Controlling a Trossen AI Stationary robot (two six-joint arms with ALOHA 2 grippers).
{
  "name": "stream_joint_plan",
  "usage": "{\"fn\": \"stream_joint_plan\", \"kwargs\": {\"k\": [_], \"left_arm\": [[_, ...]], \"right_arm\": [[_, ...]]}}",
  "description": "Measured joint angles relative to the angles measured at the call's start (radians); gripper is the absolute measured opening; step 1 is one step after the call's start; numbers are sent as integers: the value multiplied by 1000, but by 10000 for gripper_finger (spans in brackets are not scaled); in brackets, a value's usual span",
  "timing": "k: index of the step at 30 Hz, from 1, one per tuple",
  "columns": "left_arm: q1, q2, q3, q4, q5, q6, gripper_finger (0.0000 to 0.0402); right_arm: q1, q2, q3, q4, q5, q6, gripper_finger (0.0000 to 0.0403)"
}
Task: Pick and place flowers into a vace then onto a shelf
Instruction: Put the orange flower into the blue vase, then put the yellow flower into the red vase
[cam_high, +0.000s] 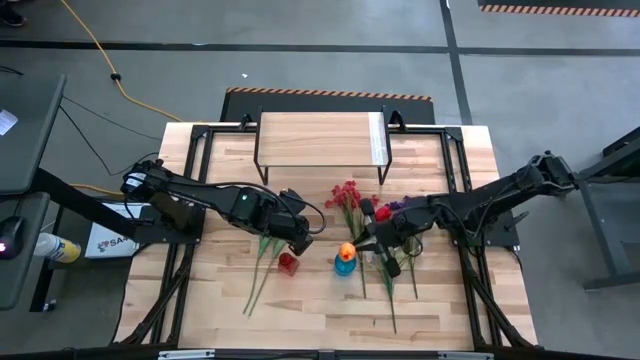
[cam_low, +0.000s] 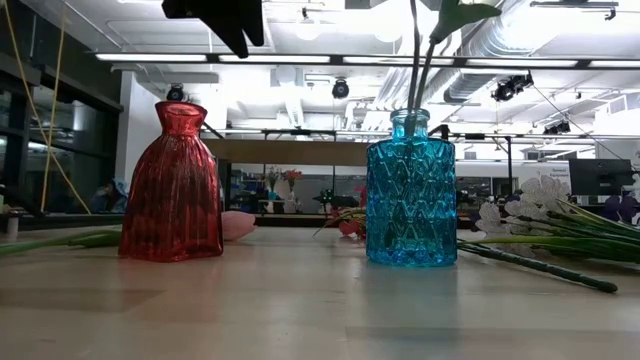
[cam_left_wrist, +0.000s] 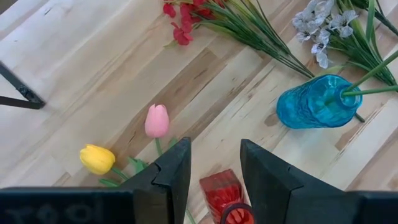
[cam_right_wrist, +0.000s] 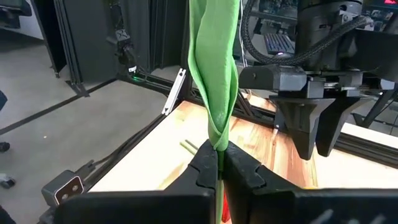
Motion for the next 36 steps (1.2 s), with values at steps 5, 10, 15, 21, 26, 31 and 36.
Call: {"fn": "stream_joint_plan", "kwargs": {"k": [5,10,15,21,26,31,36], "left_arm": [[0,0,0,0,-1,-1,172],[0,0,0,1,-4,-2,172],[0,0,0,2,-3,-3,172],[0,0,0,2,-3,-3,172],[0,0,0,2,-3,-3,172],[0,0,0,1,-3,-3,172],[0,0,0,1,-3,-3,172]], "right_arm": [[0,0,0,-14,-10,21,4],[0,-1,0,-36,-24,23,10],[0,-1,0,-44,-34,31,24],[-1,-1,0,-71,-34,47,50],[-1,-1,0,-104,-31,55,91],[-1,-1,0,-102,-25,55,141],[0,-2,40,-135,-15,51,190]]}}
